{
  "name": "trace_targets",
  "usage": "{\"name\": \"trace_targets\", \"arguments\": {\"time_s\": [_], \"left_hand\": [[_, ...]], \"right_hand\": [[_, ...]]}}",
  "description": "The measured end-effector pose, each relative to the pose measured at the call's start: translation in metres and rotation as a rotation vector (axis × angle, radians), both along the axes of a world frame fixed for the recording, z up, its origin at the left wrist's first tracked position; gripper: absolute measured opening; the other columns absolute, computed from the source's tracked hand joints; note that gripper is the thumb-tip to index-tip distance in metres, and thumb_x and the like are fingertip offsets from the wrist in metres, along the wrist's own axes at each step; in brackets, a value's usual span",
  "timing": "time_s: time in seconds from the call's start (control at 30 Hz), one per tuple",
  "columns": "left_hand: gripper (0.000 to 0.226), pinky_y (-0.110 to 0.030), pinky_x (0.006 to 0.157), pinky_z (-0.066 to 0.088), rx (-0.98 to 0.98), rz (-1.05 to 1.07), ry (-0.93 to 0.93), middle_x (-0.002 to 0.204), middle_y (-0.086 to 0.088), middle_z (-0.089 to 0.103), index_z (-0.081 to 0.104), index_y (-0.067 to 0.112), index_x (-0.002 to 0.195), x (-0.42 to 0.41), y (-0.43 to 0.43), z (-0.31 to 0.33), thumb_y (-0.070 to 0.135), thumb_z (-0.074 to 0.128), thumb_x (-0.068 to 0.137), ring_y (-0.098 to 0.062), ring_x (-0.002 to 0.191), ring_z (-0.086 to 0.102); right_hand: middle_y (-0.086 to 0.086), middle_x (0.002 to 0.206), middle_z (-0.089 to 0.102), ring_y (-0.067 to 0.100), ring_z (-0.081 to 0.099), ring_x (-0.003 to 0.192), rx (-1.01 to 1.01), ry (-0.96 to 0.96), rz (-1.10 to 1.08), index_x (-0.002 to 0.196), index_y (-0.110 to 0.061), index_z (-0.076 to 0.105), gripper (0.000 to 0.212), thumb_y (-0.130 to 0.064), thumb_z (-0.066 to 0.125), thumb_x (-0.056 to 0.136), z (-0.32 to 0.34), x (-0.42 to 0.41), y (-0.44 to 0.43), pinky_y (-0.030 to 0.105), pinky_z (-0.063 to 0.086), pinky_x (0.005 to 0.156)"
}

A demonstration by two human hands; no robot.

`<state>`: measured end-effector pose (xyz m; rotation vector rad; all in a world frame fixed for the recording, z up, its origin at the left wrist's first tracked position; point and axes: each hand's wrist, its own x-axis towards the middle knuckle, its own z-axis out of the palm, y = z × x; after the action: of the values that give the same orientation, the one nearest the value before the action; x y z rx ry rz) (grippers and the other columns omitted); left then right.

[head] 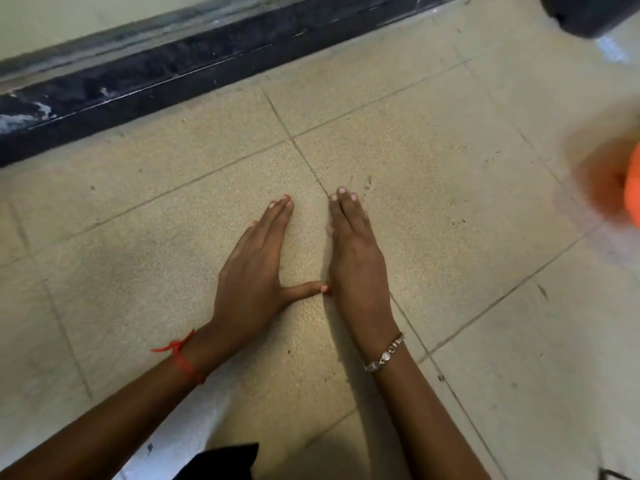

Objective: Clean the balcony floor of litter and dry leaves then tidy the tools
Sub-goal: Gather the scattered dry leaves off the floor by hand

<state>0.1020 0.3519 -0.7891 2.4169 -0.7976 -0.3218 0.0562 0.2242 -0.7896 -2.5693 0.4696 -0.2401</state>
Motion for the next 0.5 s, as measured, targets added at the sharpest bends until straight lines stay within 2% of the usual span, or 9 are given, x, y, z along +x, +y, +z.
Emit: {"name": "trace_targets", "arguments": {"time_s": [0.07, 0.1, 0.13, 0.2, 0.27, 0.3, 0.33, 0.4, 0.5], "left_hand": [[0.111, -0.024, 0.113, 0.009, 0.0, -0.017, 0.015, 0.148, 0.017, 0.007, 0.013, 0.018, 0.149, 0.0, 0.001, 0.001, 0.079, 0.042, 0.062, 0.006, 0.135, 0.004], [0.111, -0.023, 0.113, 0.006, -0.005, -0.038, 0.018, 0.149, 0.017, 0.007, 0.013, 0.018, 0.15, -0.001, 0.001, 0.003, 0.079, 0.042, 0.062, 0.006, 0.135, 0.002], [0.111, -0.022, 0.113, 0.004, -0.009, -0.062, 0.022, 0.151, 0.014, 0.009, 0.013, 0.017, 0.15, -0.001, 0.001, 0.004, 0.08, 0.043, 0.063, 0.004, 0.136, 0.002], [0.112, -0.021, 0.114, 0.002, -0.018, -0.095, 0.032, 0.156, 0.005, 0.013, 0.013, 0.016, 0.15, 0.001, -0.002, 0.007, 0.076, 0.052, 0.063, 0.0, 0.139, 0.004], [0.105, -0.02, 0.115, 0.003, -0.035, -0.107, 0.051, 0.157, 0.003, 0.015, 0.015, 0.016, 0.149, 0.0, -0.005, 0.011, 0.065, 0.058, 0.067, -0.004, 0.142, 0.007], [0.1, -0.019, 0.115, 0.005, -0.073, -0.098, 0.085, 0.156, 0.004, 0.017, 0.016, 0.016, 0.149, -0.001, -0.008, 0.013, 0.057, 0.063, 0.071, -0.004, 0.142, 0.01], [0.093, -0.016, 0.114, 0.009, -0.128, -0.085, 0.144, 0.155, 0.004, 0.021, 0.02, 0.016, 0.148, -0.003, -0.01, 0.015, 0.048, 0.066, 0.074, -0.002, 0.14, 0.013], [0.07, -0.008, 0.11, 0.018, -0.296, -0.023, 0.309, 0.149, 0.004, 0.034, 0.033, 0.016, 0.144, -0.008, -0.014, 0.02, 0.029, 0.066, 0.084, 0.0, 0.135, 0.026], [0.038, -0.018, 0.108, 0.035, -0.615, 0.151, 0.619, 0.134, 0.003, 0.054, 0.052, 0.014, 0.13, -0.015, -0.018, 0.032, 0.009, 0.055, 0.092, -0.002, 0.126, 0.046]], "right_hand": [[0.006, 0.155, 0.023, 0.017, 0.014, 0.144, 0.031, 0.068, 0.044, 0.145, -0.005, 0.027, 0.069, 0.002, 0.058, 0.084, 0.007, -0.013, 0.001, 0.019, 0.009, 0.114], [0.008, 0.154, 0.025, 0.018, 0.016, 0.144, 0.051, 0.06, 0.036, 0.144, -0.004, 0.03, 0.062, 0.002, 0.054, 0.087, 0.012, -0.02, 0.002, 0.015, 0.007, 0.111], [0.012, 0.151, 0.031, 0.021, 0.022, 0.142, 0.083, 0.037, 0.018, 0.141, 0.0, 0.035, 0.052, 0.001, 0.047, 0.09, 0.016, -0.025, 0.003, 0.015, 0.01, 0.11], [0.023, 0.135, 0.049, 0.034, 0.041, 0.129, 0.106, -0.018, -0.012, 0.126, 0.01, 0.05, 0.041, 0.001, 0.038, 0.088, 0.019, -0.032, 0.005, 0.024, 0.029, 0.108], [0.025, 0.104, 0.062, 0.038, 0.058, 0.098, 0.024, -0.02, -0.046, 0.1, 0.011, 0.062, 0.023, 0.008, 0.051, 0.08, 0.021, -0.033, 0.009, 0.035, 0.049, 0.081], [0.02, 0.089, 0.063, 0.032, 0.06, 0.083, -0.052, -0.014, -0.046, 0.086, 0.007, 0.064, 0.015, 0.011, 0.06, 0.073, 0.022, -0.032, 0.009, 0.032, 0.05, 0.065], [0.015, 0.078, 0.061, 0.027, 0.058, 0.072, -0.109, -0.022, -0.043, 0.075, 0.003, 0.063, 0.014, 0.013, 0.066, 0.066, 0.024, -0.031, 0.009, 0.026, 0.046, 0.054], [0.01, 0.065, 0.056, 0.023, 0.054, 0.063, -0.159, -0.016, -0.024, 0.061, -0.003, 0.058, 0.022, 0.015, 0.071, 0.059, 0.025, -0.031, 0.01, 0.019, 0.035, 0.046], [0.01, 0.06, 0.053, 0.022, 0.051, 0.059, -0.216, -0.024, -0.059, 0.056, -0.003, 0.055, 0.025, 0.019, 0.068, 0.059, 0.023, -0.035, 0.01, 0.024, 0.033, 0.043]]}}
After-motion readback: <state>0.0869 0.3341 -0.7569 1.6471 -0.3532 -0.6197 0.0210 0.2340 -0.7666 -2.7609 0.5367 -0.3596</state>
